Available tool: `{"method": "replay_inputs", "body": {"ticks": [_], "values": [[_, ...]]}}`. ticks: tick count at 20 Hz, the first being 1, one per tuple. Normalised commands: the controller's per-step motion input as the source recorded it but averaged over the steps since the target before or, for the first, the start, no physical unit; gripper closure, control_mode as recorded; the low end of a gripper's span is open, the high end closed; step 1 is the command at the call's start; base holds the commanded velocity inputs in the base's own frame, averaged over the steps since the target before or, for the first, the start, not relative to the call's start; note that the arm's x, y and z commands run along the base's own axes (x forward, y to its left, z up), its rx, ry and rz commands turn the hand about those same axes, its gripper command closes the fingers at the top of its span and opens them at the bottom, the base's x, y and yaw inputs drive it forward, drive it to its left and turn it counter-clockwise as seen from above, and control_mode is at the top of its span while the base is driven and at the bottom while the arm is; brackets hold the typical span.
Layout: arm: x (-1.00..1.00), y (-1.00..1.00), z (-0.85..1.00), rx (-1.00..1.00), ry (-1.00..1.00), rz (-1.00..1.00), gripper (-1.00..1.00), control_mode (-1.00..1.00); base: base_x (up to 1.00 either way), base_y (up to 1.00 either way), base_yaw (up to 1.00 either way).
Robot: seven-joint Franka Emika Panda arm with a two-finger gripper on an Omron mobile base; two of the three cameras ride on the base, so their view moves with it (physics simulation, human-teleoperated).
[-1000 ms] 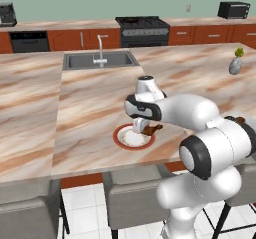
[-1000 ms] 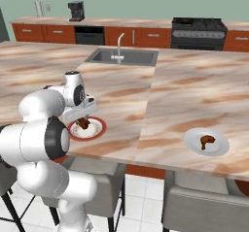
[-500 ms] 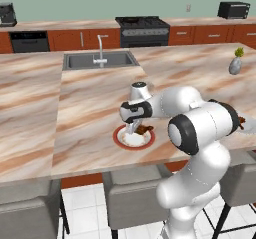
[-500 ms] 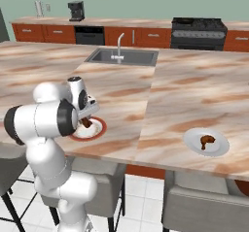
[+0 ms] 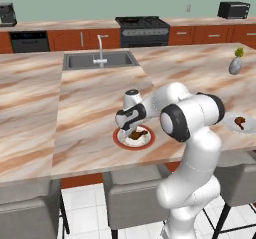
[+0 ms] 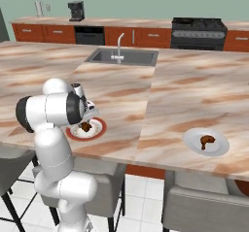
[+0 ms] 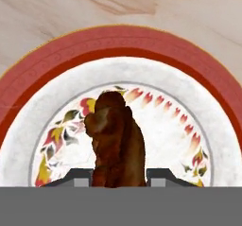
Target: Take the chicken drumsticks from the pan and place one on each plate on the dining counter.
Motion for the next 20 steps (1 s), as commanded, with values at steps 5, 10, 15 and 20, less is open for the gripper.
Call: {"method": "replay_inputs", "body": {"ticks": [5, 10, 15, 20], "values": [[0.0, -0.03, -0.44, 0.0, -0.05, -0.05, 1.0, -1.0, 0.0, 0.0, 0.0], [-0.01, 0.0, -0.14, 0.0, -0.16, -0.04, -1.0, -1.0, 0.0, 0.0, 0.0], [-0.01, 0.0, 0.04, 0.0, -0.29, -0.03, -1.0, -1.0, 0.0, 0.0, 0.0], [-0.21, 0.0, 0.26, 0.01, -0.21, -0.01, -1.0, -1.0, 0.0, 0.0, 0.0]]}}
